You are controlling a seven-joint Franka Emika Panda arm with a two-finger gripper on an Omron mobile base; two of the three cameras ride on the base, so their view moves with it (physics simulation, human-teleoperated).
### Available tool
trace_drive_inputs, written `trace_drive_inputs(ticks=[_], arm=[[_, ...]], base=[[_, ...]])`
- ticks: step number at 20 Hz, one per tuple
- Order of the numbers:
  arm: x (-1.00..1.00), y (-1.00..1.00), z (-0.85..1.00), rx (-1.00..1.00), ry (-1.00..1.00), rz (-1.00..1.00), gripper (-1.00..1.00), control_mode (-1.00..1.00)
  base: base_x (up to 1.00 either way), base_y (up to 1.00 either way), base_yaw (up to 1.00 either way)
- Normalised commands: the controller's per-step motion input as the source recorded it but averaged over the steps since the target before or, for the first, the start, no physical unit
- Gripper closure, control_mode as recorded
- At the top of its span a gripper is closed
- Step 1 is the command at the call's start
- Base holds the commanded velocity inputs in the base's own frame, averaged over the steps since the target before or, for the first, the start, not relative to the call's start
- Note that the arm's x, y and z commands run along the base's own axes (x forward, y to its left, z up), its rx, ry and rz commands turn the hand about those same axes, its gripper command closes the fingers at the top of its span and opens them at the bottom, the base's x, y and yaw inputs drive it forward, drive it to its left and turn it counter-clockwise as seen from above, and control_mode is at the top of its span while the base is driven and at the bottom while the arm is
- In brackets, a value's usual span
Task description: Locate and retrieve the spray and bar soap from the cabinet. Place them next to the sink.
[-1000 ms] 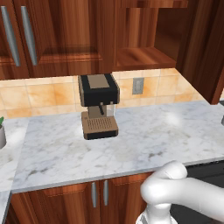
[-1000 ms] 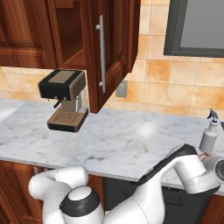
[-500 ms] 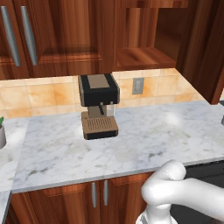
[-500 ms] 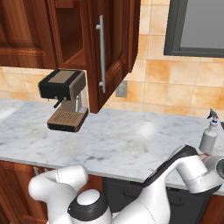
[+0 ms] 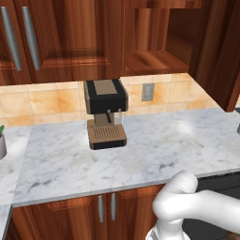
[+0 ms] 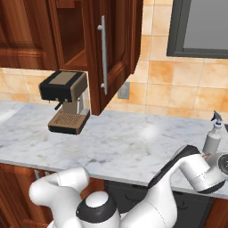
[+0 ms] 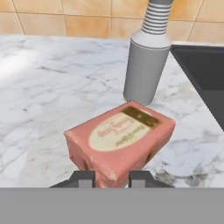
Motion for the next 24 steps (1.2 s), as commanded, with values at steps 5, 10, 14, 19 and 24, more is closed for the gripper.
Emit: trace_drive_inputs(ticks=[5,10,14,19,24], arm=[[0.17,-0.14,-0.11,0.0,0.01,0.0,1.0,-1.0],[0.21,-0.16,-0.15,0.0,0.01,0.0,1.0,-1.0],[0.12,-0.17,-0.21,0.0,0.0,0.0,1.0,-1.0],[0.09,-0.21,-0.25,0.0,0.0,0.0,1.0,-1.0],[0.11,-0.17,-0.28,0.0,0.0,0.0,1.0,-1.0]], base=[[0.0,0.0,0.0],[0.0,0.0,0.0],[0.0,0.0,0.0],[0.0,0.0,0.0],[0.0,0.0,0.0]])
